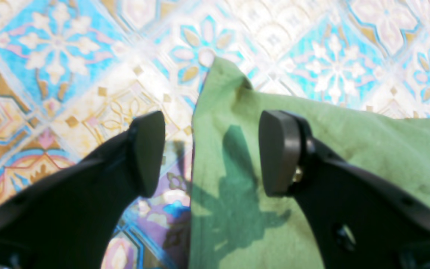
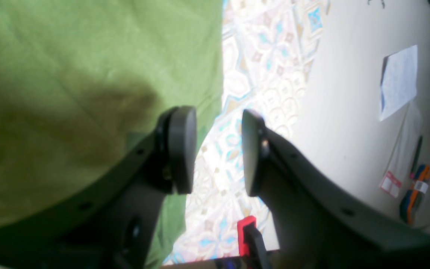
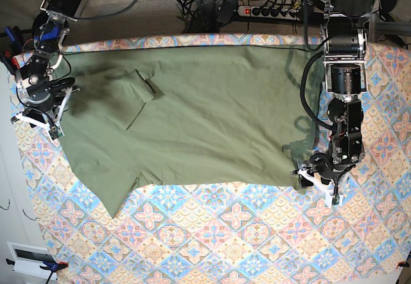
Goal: Layout the t-shirt on the table in an organized manner, then fold the t-shirt properly
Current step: 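Lower both grippers to the t-shirt hem corners and grasp them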
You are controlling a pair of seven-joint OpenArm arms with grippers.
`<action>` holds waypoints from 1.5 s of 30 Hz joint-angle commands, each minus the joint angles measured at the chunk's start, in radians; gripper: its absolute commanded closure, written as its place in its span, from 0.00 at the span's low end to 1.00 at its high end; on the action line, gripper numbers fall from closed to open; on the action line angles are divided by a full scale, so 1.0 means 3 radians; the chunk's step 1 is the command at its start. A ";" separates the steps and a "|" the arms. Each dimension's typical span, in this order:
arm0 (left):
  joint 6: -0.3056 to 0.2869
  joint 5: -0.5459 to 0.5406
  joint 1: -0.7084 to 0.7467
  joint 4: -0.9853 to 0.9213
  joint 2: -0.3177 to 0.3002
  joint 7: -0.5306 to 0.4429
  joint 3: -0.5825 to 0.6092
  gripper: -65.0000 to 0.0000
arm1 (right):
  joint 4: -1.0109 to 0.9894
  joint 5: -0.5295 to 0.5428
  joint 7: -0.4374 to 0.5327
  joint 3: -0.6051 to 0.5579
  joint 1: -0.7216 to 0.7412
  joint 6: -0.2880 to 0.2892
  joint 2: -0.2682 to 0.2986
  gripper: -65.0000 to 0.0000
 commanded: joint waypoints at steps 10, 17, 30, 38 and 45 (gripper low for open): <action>-0.0009 -0.0007 -0.0201 -0.0621 0.0091 -0.0491 -0.0016 0.40 | 0.0070 -0.0004 0.0035 0.0019 0.0042 -0.0026 0.0056 0.70; -0.0009 -0.0001 -0.0263 -0.1036 0.0301 -0.0588 -0.0011 0.41 | 0.0075 -0.0004 0.0035 0.0040 0.0042 -0.0026 0.0056 0.70; -0.0019 -0.0042 -0.0038 -0.0498 0.0398 -0.0526 0.0547 1.00 | 0.0044 -0.0004 0.0035 0.0030 0.0328 -0.0026 0.0056 0.70; -0.0014 -0.0017 0.0285 0.0361 0.0327 -0.0404 0.0536 1.00 | -0.0411 0.0006 0.0060 -0.0016 0.0707 -0.0026 0.0061 0.70; -0.0014 -0.0037 0.0627 0.0888 0.0219 -0.0419 0.0373 1.00 | -0.1546 0.0006 0.0459 -0.0349 0.1367 -0.0026 0.0076 0.70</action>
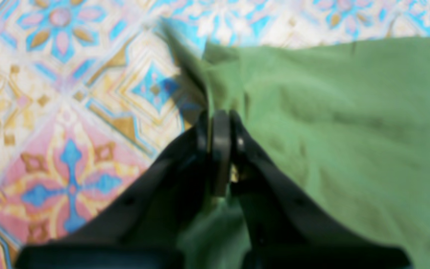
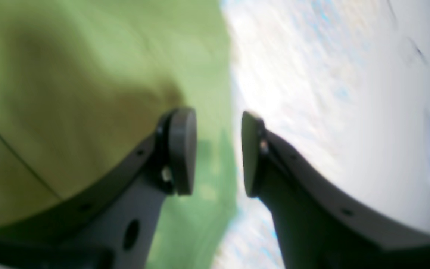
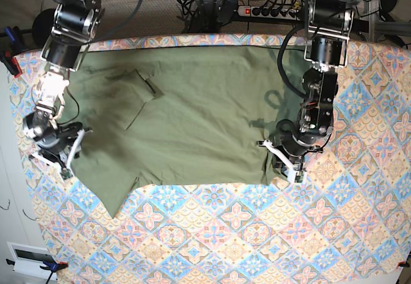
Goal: Layout the t-shirt on the table in an organized manner, then fold the t-shirt properly
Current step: 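Lower both grippers to the t-shirt hem corners and grasp them, then lift the hem with both grippers and fold it toward the collar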
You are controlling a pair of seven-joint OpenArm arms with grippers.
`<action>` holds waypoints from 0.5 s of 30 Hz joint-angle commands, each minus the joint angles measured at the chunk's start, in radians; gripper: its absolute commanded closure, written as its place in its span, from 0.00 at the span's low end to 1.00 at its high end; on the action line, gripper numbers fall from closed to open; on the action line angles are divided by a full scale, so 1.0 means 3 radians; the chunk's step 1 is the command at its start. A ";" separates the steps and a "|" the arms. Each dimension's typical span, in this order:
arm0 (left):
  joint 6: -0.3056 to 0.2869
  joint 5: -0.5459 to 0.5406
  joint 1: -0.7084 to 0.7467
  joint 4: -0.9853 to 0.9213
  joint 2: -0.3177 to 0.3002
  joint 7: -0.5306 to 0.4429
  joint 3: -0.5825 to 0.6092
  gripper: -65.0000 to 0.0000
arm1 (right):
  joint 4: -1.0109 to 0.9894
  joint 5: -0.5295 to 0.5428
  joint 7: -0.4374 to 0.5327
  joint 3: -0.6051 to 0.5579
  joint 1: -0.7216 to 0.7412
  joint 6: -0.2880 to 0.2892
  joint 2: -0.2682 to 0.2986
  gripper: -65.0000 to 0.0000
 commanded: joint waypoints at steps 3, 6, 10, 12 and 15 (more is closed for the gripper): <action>-0.0012 -0.0017 0.0049 0.0216 -0.0038 -0.0068 -0.0157 1.00 | -0.0404 0.0025 0.0270 -0.0066 0.0296 -0.0026 0.0085 0.70; -0.0012 -0.0017 0.0167 0.0354 -0.0043 -0.0068 -0.0249 1.00 | -0.0885 0.0025 0.0484 -0.0153 0.0572 -0.0026 0.0085 0.69; -0.0012 -0.0017 0.0387 0.0676 -0.0145 -0.0068 -0.0254 1.00 | -0.1417 0.0015 0.0970 -0.0168 0.0771 -0.0026 0.0090 0.69; -0.0012 -0.0017 0.0464 0.0778 -0.0155 -0.0068 -0.0259 1.00 | -0.1622 0.0010 0.1160 -0.0163 0.0843 -0.0026 0.0100 0.69; -0.0012 -0.0022 0.0571 0.0891 -0.0207 -0.0068 -0.0341 1.00 | -0.1969 0.0010 0.1436 -0.0158 0.0996 -0.0026 0.0162 0.69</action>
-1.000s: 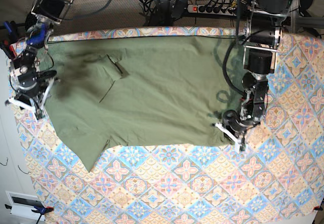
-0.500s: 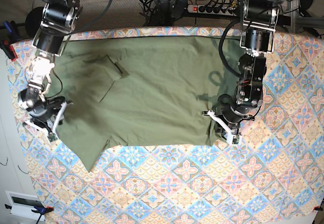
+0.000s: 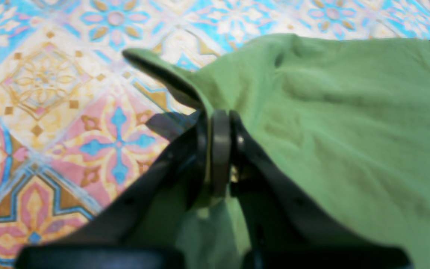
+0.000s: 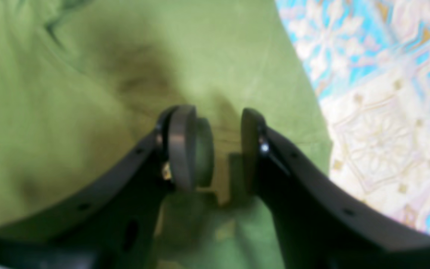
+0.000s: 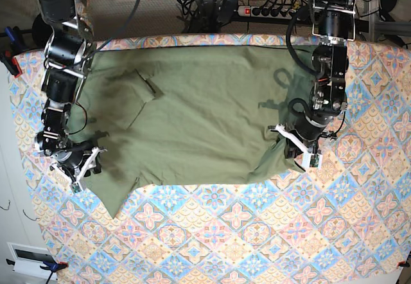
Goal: Layout the t-shirt on the table in an organized manner, then fold the t-shirt properly
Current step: 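Lift the hem with both grippers and fold it toward the collar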
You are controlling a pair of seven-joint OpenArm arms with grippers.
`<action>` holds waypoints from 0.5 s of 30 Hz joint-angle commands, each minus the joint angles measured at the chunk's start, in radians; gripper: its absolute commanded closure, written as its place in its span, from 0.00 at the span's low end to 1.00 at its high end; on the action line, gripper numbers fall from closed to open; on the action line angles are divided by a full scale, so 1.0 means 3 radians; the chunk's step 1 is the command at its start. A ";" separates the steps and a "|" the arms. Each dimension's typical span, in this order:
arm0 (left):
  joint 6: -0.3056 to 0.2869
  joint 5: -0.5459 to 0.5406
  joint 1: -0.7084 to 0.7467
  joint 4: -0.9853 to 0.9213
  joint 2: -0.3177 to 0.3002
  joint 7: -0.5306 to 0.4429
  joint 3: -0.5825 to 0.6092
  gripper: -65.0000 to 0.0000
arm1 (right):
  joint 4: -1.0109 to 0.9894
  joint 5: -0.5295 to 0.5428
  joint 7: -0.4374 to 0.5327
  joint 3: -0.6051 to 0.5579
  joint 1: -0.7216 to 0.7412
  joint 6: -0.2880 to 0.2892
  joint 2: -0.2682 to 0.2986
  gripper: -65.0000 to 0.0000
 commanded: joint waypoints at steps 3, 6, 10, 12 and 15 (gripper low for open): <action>0.0002 -0.0011 0.0064 0.0190 -0.0074 -0.0068 -0.0119 1.00 | -0.0223 0.0062 0.0379 0.0022 0.0237 -0.0012 0.0147 0.69; 0.0002 -0.0011 0.0115 0.0276 -0.0079 -0.0063 -0.0160 1.00 | -0.0463 0.0062 0.0599 0.0022 0.0293 -0.0012 0.0188 0.69; 0.0002 -0.0011 0.0197 0.0333 -0.0079 -0.0063 -0.0226 1.00 | -0.0524 0.0062 0.0635 0.0022 0.0400 -0.0012 0.0280 0.59; 0.0002 -0.0011 0.0208 0.0353 -0.0079 -0.0058 -0.0242 1.00 | -0.0581 0.0062 0.0635 0.0022 0.0411 -0.0012 0.0280 0.50; 0.0002 -0.0016 0.0254 0.0369 -0.0079 -0.0058 -0.0247 1.00 | -0.0673 0.0062 0.0656 0.0022 0.0416 -0.0012 0.0316 0.36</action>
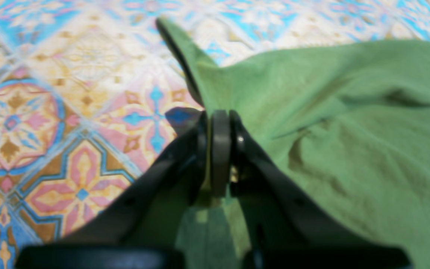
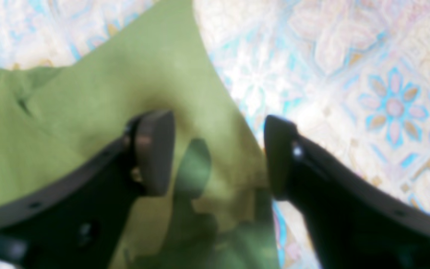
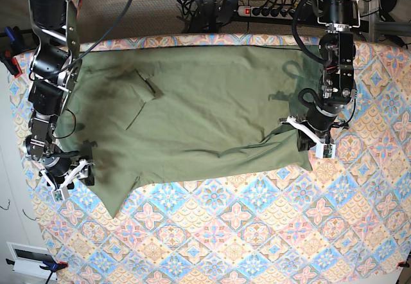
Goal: Layout the t-shirt on the table in an organized manner, then fold the t-shirt properly
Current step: 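Lift the hem with both grippers and fold it toward the collar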
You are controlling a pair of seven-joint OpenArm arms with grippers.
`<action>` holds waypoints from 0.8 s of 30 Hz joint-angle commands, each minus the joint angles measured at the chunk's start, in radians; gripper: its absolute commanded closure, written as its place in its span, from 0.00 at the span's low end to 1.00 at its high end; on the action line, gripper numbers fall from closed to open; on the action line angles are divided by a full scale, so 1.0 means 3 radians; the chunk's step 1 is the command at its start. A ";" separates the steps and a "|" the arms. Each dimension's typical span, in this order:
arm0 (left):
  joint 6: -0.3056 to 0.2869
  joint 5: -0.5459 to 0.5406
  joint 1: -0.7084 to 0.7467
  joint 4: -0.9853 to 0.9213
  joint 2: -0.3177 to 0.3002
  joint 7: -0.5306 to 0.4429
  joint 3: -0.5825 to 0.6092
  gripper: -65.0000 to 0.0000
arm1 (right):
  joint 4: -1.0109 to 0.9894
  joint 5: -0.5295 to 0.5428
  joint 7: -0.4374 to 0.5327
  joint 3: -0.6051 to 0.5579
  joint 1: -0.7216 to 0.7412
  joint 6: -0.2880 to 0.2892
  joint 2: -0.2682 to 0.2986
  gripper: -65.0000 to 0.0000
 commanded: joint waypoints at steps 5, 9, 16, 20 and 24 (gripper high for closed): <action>-0.0024 -0.0026 0.0021 0.0195 -0.0035 -0.0076 -0.0014 1.00 | -0.0147 0.0050 0.0251 0.0011 0.0074 0.0010 0.0165 0.33; -0.0024 -0.0026 0.0021 0.0200 -0.0035 -0.0076 -0.0014 1.00 | -0.0454 0.0045 0.0502 -0.0004 0.0058 0.0010 0.0170 0.33; -0.0024 -0.0026 0.0021 0.0200 -0.0035 -0.0076 -0.0014 1.00 | -0.0715 0.0040 0.0675 -0.0019 0.0048 0.0010 0.0160 0.33; -0.0024 -0.0026 0.0021 0.0200 -0.0035 -0.0076 -0.0014 1.00 | -0.0715 0.0035 0.0650 -0.0024 0.0043 0.0010 0.0155 0.34; -0.0024 -0.0026 0.0021 0.0200 -0.0035 -0.0076 -0.0014 1.00 | -0.0720 0.0035 0.0645 -0.0362 -0.0064 0.0010 0.0155 0.59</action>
